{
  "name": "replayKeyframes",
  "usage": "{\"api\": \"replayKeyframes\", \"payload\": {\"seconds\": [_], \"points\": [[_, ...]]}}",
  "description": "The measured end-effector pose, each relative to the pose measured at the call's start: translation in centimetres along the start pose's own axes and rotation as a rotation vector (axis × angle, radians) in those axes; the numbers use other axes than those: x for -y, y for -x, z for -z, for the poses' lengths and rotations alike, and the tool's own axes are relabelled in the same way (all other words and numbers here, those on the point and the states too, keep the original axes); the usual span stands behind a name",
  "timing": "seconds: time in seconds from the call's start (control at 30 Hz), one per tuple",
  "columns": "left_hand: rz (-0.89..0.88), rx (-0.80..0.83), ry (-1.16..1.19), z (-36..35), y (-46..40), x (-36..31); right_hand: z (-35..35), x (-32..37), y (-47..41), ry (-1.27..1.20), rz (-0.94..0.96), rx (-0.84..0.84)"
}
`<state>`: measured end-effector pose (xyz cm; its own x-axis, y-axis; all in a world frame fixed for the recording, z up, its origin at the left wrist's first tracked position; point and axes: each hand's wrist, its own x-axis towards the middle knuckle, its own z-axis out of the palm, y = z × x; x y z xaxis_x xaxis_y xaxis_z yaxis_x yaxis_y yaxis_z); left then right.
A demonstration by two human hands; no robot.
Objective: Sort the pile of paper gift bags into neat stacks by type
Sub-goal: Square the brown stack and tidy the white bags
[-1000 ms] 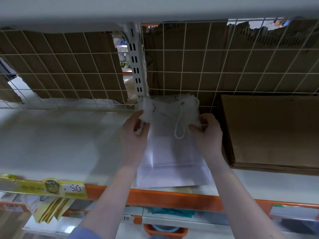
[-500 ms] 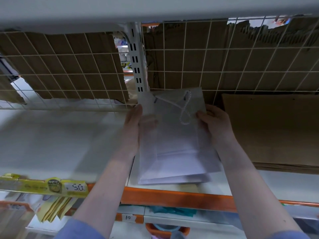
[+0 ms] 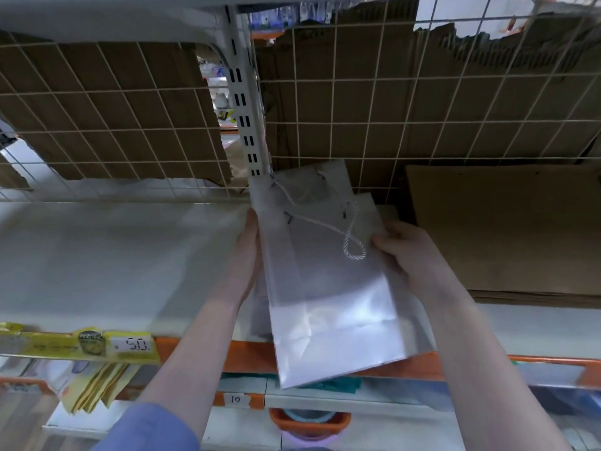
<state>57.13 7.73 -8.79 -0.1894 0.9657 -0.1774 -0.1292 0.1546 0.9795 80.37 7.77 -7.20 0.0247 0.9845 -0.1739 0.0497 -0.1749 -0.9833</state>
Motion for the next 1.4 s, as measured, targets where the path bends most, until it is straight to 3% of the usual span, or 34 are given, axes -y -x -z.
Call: {"api": "replayKeyframes", "payload": {"seconds": [0.3,0.4,0.5,0.6,0.7,0.77,0.9,1.07,1.23,1.4], "points": [[-0.069,-0.021,-0.026,0.3,0.5,-1.1,-1.3,2.6,-1.2,-0.004,0.039,-0.066],[-0.168,-0.083,-0.236,0.6,0.2,-0.9,-2.3,3.0,-2.3,0.031,0.066,-0.079],[-0.203,-0.262,-0.492,0.3,-0.7,-0.9,-3.2,3.2,-3.5,0.097,0.091,-0.093],[-0.031,-0.329,-0.634,0.3,-1.8,-0.7,-3.9,2.7,-4.6,0.192,0.114,-0.132],[0.184,-0.236,-0.512,0.2,-2.1,-0.7,-3.9,1.7,-5.1,0.358,0.050,-0.168],[0.235,-0.211,-0.434,0.0,-2.1,-1.0,-3.8,1.5,-4.9,0.404,-0.068,-0.131],[0.274,-0.155,-0.349,-0.3,-2.3,-1.9,-3.8,1.5,-4.1,0.132,-0.306,-0.025],[0.285,-0.098,-0.293,-0.6,-2.1,-2.0,-3.4,2.0,-4.0,0.026,-0.425,0.015],[0.095,-0.100,-0.181,-1.8,-1.4,-1.9,-3.0,1.3,-3.7,-0.061,-0.269,0.023],[-0.210,-0.097,-0.053,-2.2,-1.1,-4.9,-2.1,5.0,-3.5,-0.108,0.113,0.019]]}}
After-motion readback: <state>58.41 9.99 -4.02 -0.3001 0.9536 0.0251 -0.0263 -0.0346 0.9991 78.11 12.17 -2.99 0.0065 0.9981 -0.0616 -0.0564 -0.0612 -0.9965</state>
